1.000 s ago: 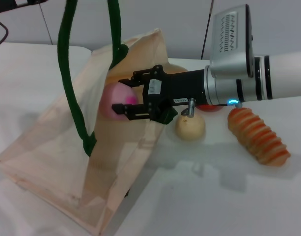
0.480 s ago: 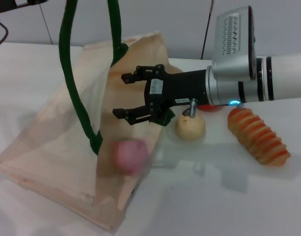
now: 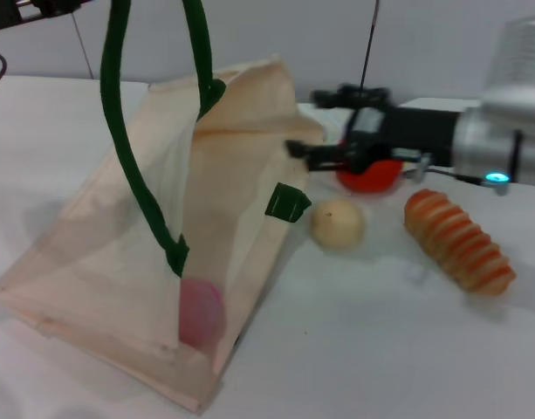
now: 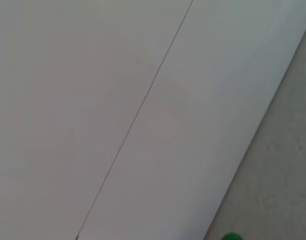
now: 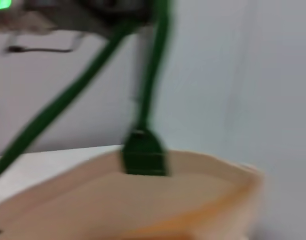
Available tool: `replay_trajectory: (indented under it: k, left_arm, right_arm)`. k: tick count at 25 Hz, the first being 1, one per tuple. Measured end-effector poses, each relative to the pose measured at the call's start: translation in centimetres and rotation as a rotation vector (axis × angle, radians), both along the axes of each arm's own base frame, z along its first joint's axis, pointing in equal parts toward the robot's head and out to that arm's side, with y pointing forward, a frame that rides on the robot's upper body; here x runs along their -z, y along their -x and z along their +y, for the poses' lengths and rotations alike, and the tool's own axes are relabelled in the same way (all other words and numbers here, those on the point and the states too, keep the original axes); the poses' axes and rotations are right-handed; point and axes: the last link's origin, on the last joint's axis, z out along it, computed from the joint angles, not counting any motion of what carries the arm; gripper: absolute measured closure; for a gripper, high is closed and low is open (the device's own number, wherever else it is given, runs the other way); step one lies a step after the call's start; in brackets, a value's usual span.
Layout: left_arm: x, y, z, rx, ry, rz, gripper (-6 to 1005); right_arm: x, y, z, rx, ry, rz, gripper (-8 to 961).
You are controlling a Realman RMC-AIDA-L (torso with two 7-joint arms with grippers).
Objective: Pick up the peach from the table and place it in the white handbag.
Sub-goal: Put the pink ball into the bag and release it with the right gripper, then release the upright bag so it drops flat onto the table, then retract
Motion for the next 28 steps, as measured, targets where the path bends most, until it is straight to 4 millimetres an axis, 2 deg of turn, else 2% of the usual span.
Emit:
replay_trajectory:
  k: [6,16,22,27,28]
  left_arm:
    - [-0.1,0.3,-0.1,-0.007,-0.002,0.001,877]
    - [0.2,0.7,0.2,-0.056,0.007,0.019,878]
    - [0.6,0.5,0.6,-0.062,0.024,0.04,778]
    - [0.6,0.4,0.7,-0.059,0.021,0.042,541]
    - [0.6,0.4,0.8,-0.06,0.014,0.039,519]
  right_arm:
    - [-3.6,-3.7,0.3,0.143,-0.147,0.093,57]
    - [-5.5,-5.7,0.0,0.223,-0.239,0.182,56]
    - [-5.6,-5.6,0.1,0.222,-0.243,0.185,56]
    - [-5.7,-5.4,0.3,0.215,-0.246,0.183,56]
    - [-5.7,-5.5,0.3,0.218,-0.249,0.18,56]
